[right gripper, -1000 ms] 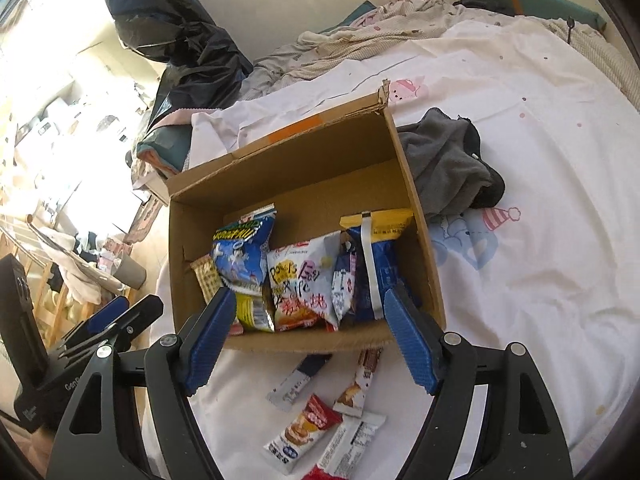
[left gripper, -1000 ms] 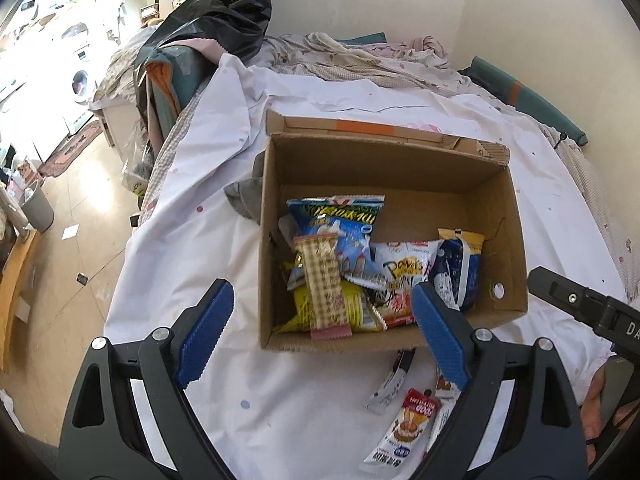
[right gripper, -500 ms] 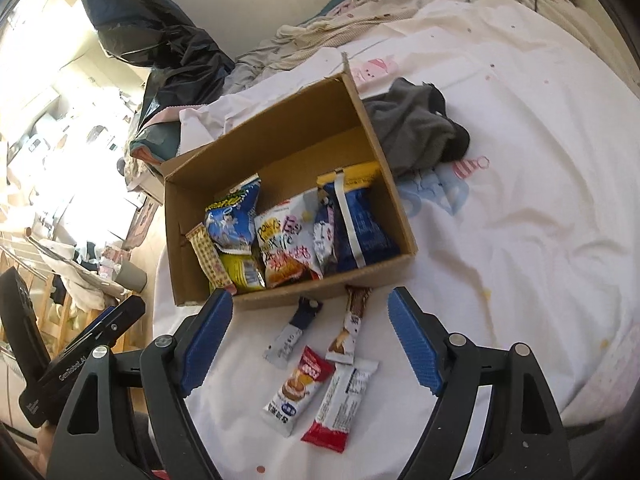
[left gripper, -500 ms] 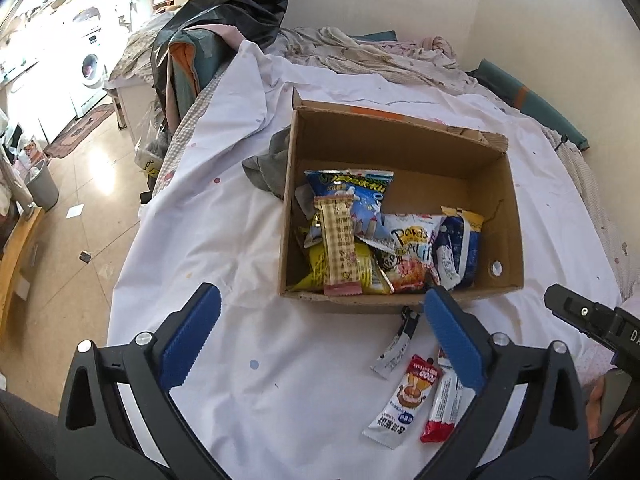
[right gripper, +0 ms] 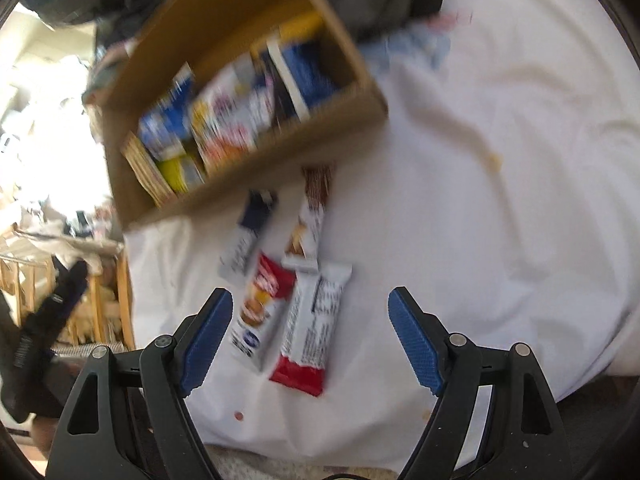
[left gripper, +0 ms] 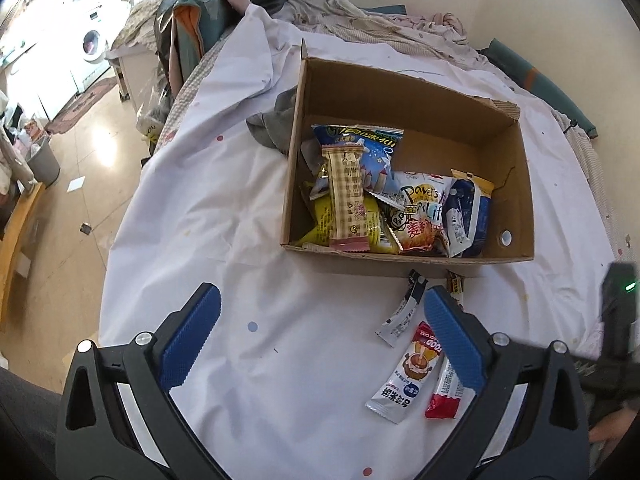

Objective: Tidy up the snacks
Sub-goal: 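Withdraw both open tools from the box toward the remaining bars, then grasp the white-red bar with the right tool while the left tool grasps the red FOOD rice cake pack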

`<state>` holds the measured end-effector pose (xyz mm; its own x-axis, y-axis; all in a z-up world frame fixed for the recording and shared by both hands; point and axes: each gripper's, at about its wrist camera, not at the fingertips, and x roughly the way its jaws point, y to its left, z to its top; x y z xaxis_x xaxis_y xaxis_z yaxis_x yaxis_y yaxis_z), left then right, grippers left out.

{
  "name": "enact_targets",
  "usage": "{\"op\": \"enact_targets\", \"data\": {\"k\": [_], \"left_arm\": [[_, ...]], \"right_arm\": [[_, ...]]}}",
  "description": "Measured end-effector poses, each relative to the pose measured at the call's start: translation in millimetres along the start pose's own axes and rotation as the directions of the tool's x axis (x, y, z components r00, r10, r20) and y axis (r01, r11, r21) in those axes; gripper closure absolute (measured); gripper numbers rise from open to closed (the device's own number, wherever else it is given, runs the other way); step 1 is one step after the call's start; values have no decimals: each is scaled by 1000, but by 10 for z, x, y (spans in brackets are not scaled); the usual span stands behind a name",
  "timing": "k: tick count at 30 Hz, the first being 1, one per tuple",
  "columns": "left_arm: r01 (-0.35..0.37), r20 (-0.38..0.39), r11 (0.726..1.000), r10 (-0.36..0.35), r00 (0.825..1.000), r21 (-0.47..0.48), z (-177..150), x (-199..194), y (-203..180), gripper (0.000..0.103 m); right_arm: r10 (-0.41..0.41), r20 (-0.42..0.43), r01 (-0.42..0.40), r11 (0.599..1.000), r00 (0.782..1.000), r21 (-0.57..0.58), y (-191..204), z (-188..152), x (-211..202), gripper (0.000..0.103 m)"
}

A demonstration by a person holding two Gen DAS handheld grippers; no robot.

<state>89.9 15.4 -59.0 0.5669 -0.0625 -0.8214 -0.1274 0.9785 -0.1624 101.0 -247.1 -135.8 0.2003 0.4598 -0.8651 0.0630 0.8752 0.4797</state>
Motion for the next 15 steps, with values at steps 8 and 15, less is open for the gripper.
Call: {"op": "enact_targets", "data": {"k": [8,15], "left_arm": [[-4,-12,1000,4,1000,-10,-4,14,26,2],[-1,-43,1000,0,999,-18,-22,70,54,2]], "right_arm": [[-152,-103,141,984,983,-107,278,-62,503,39],[-242,-102,221,958,965,-180,361,-104,614,56]]}}
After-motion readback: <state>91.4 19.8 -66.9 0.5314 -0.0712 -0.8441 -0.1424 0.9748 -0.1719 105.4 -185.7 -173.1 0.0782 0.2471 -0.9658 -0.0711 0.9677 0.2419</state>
